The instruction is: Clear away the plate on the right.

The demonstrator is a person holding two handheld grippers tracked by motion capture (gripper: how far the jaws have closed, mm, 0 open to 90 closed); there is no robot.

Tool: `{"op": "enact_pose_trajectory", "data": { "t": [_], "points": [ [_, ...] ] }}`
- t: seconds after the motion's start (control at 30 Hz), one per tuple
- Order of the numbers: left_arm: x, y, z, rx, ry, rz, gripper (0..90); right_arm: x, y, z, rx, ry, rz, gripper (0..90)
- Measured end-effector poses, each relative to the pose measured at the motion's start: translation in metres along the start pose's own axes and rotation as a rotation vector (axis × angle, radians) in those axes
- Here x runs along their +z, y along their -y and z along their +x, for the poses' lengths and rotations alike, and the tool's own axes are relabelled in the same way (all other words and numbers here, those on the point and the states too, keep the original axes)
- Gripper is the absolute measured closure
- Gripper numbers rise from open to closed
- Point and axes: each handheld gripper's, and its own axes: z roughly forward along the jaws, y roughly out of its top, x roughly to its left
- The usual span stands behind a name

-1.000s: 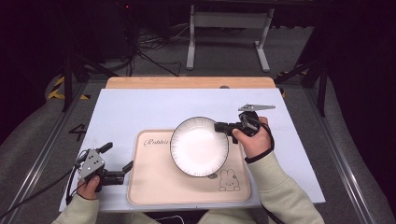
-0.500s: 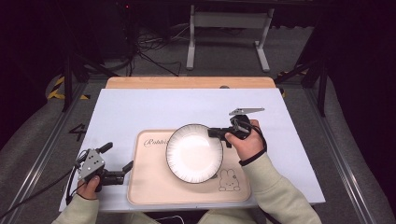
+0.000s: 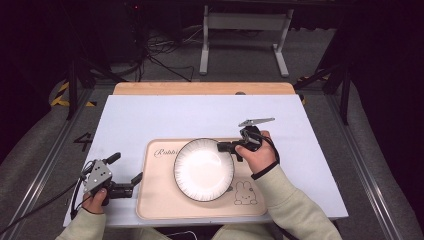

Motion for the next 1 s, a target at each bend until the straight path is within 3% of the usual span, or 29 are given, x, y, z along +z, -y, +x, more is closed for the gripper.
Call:
{"op": "enact_pose_trajectory", "data": {
  "t": [0.73, 1.0],
  "points": [
    [0.000, 0.000, 0.000, -0.006, -0.002, 0.003, 0.3, 0.015, 0.006, -0.021, 0.024, -0.012, 0.035, 84.0],
    [0.000, 0.000, 0.000, -0.006, 0.000, 0.005, 0.3, 0.019, 0.009, -0.029, 0.060, -0.019, 0.046, 84.0]
  ]
}}
